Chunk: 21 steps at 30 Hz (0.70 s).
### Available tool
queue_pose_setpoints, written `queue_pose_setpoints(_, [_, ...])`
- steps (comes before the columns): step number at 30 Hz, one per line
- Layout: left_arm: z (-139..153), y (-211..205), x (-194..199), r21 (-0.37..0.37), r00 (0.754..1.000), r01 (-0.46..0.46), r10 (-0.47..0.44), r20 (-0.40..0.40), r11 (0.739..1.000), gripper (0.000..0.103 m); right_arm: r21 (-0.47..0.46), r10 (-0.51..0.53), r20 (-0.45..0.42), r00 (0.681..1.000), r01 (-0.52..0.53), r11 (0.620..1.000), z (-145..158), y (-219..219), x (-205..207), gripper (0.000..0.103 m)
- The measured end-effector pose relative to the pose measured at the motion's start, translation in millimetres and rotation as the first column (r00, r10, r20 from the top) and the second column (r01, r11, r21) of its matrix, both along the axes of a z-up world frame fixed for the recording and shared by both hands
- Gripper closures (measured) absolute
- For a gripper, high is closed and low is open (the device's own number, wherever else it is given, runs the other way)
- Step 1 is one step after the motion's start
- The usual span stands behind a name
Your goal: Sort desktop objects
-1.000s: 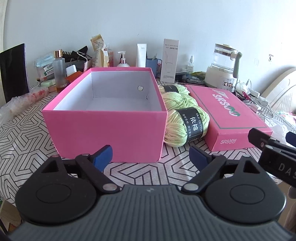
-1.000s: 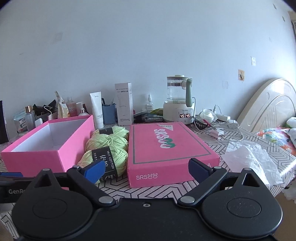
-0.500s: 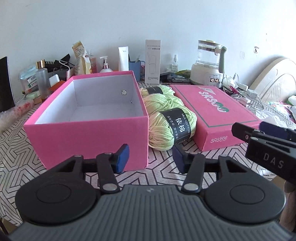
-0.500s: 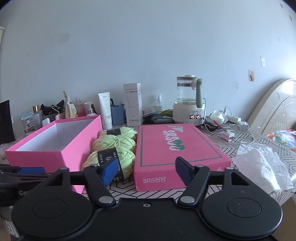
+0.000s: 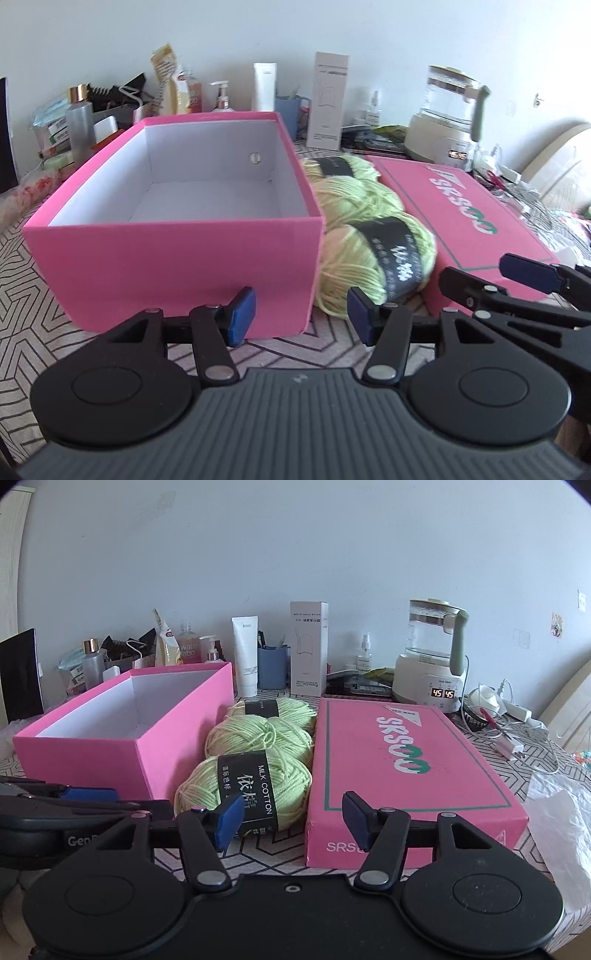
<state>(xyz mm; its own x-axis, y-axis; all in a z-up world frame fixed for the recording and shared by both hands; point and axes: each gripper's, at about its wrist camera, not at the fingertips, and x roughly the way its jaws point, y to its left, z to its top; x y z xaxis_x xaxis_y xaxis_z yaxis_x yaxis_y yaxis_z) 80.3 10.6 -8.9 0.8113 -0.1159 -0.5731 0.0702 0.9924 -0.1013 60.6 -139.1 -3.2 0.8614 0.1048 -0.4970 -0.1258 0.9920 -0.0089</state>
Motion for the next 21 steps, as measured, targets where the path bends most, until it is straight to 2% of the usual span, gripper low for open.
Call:
queue_pose_setpoints(6, [-10, 10, 17, 0.034, 0.998, -0.051, 0.052, -0.028, 0.998, 0.049, 0.069, 0.056, -0.059, 0.997, -0.052, 0.996, -3, -4, 28, 0.029])
queue_pose_setpoints(10, [-10, 12, 16, -0.022, 0.999, -0.007, 0.006, -0.049, 1.000, 0.046, 0.054, 0.179, -0.097, 0.979, -0.174, 0.983, 5, -5, 47, 0.019])
queue_pose_setpoints(14, [-10, 7, 23, -0.043, 0.997, 0.040, -0.043, -0.060, 0.998, 0.031, 0.097, 0.261, -0.146, 0.954, -0.249, 0.964, 10, -16, 69, 0.017])
queue_pose_setpoints(17, [-8, 4, 24, -0.074, 0.992, 0.100, -0.105, -0.067, 0.992, 0.027, 0.132, 0.292, -0.171, 0.941, -0.272, 0.953, 10, -25, 82, 0.017])
queue_pose_setpoints(18, [-7, 2, 25, -0.070, 0.991, 0.108, -0.112, -0.066, 0.992, 0.023, 0.136, 0.307, -0.176, 0.935, -0.285, 0.949, 10, -25, 84, 0.017])
queue_pose_setpoints(21, [-10, -7, 30, -0.060, 0.988, 0.122, -0.127, -0.086, 0.991, 0.021, 0.140, 0.334, -0.189, 0.923, -0.312, 0.940, 9, -23, 95, 0.017])
